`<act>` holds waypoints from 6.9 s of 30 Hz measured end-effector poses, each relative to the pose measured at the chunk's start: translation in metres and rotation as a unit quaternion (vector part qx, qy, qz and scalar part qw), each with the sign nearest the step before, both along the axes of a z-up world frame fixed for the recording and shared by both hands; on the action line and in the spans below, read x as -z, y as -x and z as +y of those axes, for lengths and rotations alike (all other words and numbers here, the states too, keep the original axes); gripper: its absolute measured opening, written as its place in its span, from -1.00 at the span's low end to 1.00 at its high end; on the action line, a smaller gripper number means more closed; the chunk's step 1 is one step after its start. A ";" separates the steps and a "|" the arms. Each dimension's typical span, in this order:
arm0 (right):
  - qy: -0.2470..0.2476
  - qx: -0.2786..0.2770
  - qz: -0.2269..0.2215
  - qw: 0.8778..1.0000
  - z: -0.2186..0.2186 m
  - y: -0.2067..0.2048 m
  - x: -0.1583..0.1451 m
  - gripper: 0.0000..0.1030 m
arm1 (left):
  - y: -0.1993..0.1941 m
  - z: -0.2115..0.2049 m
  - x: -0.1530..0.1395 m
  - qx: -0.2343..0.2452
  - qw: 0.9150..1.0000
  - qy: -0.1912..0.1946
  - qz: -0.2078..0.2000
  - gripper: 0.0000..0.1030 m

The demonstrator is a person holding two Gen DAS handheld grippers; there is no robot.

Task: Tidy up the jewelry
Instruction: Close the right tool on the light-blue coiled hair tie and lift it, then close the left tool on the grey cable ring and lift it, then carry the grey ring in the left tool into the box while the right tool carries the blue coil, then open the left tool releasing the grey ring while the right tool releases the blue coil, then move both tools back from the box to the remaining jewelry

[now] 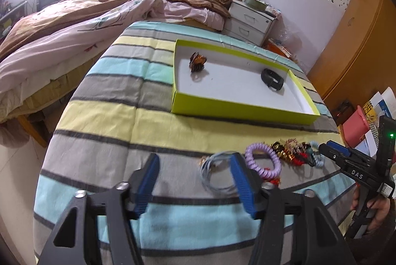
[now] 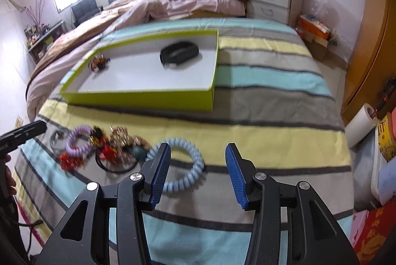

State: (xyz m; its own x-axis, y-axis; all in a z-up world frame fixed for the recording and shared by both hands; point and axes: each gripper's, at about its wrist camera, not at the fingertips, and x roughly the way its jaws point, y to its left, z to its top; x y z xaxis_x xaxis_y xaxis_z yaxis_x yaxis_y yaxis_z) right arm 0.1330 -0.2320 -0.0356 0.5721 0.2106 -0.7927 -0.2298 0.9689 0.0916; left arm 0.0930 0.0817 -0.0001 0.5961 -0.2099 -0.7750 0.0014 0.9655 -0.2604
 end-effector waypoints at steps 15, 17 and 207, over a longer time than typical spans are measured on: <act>0.038 0.004 -0.004 0.999 0.007 0.003 0.010 -0.39 | 0.010 -0.005 0.012 0.004 1.000 -0.014 0.027 0.23; 0.041 0.006 -0.006 0.999 0.008 0.005 0.010 -0.62 | 0.007 -0.007 0.013 0.003 0.999 -0.020 0.030 0.23; -0.053 0.025 -0.016 0.998 0.009 0.023 -0.005 -0.12 | 0.009 -0.039 -0.004 0.021 0.999 -0.029 -0.024 -0.17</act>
State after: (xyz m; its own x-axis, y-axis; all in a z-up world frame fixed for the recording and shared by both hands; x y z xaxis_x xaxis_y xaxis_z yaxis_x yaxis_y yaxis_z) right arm 0.1104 -0.2228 -0.0302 0.6080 0.2626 -0.7493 -0.1864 0.9646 0.1868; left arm 0.0845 0.0432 0.0041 0.6239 -0.1918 -0.7576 0.0533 0.9776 -0.2036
